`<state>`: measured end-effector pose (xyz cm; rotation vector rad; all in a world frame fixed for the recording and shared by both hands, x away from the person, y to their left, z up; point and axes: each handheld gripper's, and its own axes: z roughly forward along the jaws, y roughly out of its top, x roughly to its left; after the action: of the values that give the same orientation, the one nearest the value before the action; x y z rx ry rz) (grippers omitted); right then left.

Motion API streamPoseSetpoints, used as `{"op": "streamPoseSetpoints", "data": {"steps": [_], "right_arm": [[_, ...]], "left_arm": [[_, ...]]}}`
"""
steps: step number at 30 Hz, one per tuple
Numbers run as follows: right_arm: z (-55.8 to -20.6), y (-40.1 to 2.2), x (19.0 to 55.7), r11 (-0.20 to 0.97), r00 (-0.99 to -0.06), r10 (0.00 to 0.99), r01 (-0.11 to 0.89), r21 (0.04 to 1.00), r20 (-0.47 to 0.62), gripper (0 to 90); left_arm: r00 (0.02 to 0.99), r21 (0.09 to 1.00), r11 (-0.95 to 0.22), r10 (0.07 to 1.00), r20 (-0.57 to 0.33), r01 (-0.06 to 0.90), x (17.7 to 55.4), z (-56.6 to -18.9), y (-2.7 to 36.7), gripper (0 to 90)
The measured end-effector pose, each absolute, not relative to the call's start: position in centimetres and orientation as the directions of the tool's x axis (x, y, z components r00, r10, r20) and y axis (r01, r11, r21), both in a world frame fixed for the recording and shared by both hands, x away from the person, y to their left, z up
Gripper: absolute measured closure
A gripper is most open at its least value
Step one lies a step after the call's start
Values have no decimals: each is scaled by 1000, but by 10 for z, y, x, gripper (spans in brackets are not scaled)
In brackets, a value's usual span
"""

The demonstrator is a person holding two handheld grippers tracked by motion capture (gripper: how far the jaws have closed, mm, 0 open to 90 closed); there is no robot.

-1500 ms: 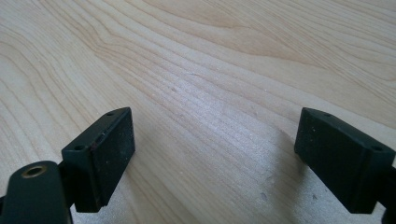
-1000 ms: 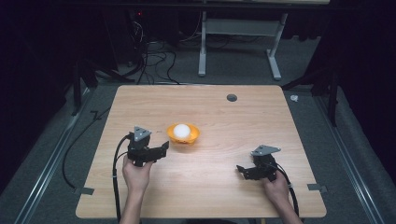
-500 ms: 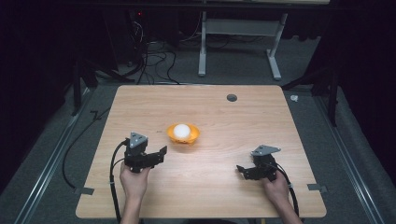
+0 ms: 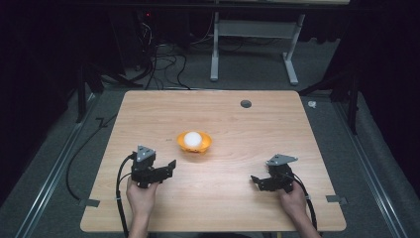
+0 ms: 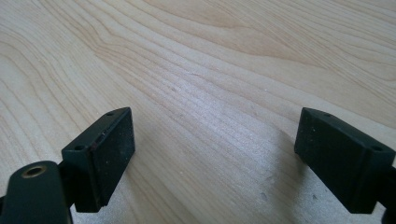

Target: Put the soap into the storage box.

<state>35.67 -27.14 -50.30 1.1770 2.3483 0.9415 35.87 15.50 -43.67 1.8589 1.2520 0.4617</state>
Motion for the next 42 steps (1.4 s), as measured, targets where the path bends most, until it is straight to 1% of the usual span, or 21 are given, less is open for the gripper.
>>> {"op": "streamPoseSetpoints", "data": {"steps": [20,42], "right_arm": [[-503,-271,357,433,-594,804,572,697,-12,129],[-503,-271,356,434,-594,805,574,695,-12,129]], "left_arm": [[396,774,-129,903,-167,620,348,-453,168,202],[385,749,-139,908,-165,648,343,-474,163,195]]}}
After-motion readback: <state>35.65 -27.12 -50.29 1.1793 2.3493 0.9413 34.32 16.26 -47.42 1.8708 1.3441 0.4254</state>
